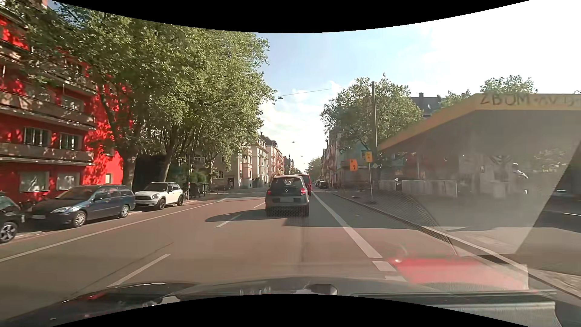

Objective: Follow the waypoints while adhering to traffic rules and regulations

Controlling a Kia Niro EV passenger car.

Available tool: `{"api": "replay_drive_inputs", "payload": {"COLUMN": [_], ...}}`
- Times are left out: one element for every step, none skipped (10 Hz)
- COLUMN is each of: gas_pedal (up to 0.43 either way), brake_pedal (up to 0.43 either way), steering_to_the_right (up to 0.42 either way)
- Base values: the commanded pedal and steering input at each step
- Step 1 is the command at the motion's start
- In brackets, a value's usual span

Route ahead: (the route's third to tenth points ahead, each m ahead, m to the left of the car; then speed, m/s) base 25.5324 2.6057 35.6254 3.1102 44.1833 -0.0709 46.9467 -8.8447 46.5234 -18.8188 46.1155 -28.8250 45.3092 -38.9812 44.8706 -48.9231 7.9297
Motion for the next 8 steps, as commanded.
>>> {"api": "replay_drive_inputs", "payload": {"gas_pedal": [0.059, 0.047, 0.039, 0.020, 0.000, 0.000, 0.000, 0.000], "brake_pedal": [0.000, 0.000, 0.000, 0.000, 0.000, 0.000, 0.000, 0.000], "steering_to_the_right": [0.000, 0.001, 0.001, 0.001, 0.001, 0.003, 0.004, 0.005]}}
